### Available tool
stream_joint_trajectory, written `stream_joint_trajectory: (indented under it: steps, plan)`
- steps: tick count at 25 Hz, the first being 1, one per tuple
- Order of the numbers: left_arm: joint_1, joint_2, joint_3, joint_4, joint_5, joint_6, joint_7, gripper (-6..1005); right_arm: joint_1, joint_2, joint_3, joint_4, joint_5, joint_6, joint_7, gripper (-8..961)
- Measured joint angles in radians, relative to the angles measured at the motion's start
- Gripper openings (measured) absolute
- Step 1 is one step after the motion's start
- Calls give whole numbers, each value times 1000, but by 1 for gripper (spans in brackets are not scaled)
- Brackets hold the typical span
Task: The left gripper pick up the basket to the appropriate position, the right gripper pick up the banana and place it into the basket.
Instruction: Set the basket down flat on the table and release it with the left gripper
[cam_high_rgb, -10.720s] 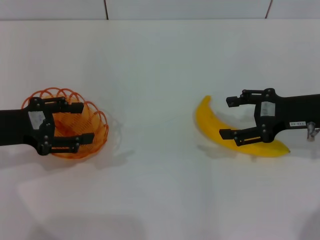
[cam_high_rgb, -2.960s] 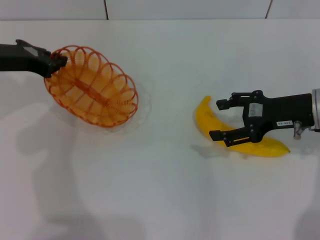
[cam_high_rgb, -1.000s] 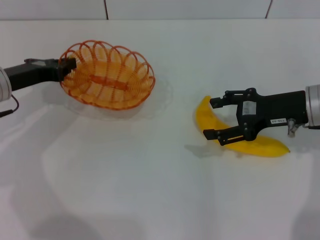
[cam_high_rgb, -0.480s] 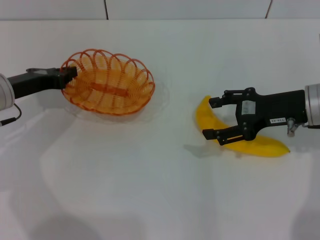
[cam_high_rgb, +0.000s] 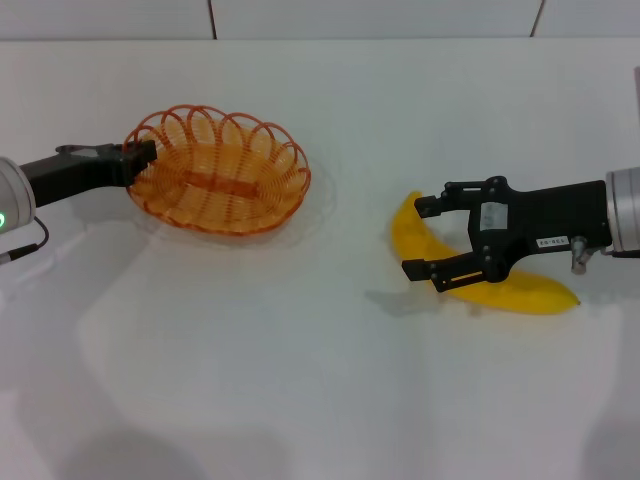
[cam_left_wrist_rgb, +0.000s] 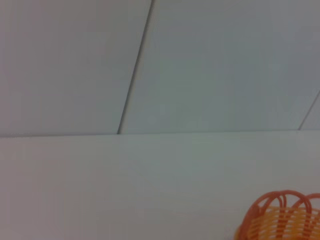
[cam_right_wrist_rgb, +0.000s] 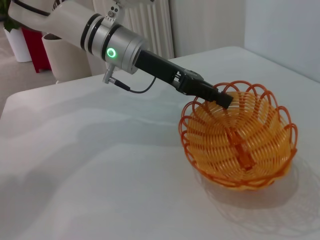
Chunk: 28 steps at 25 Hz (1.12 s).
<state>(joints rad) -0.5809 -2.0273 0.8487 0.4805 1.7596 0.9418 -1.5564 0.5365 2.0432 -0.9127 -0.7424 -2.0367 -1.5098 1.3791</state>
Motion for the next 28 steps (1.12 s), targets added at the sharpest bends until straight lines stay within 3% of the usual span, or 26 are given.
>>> stream_joint_trajectory:
  steps: [28]
  plan:
    - [-7, 7, 10, 0, 12, 0, 1, 164, 2, 0, 0, 2, 0, -1, 0, 890]
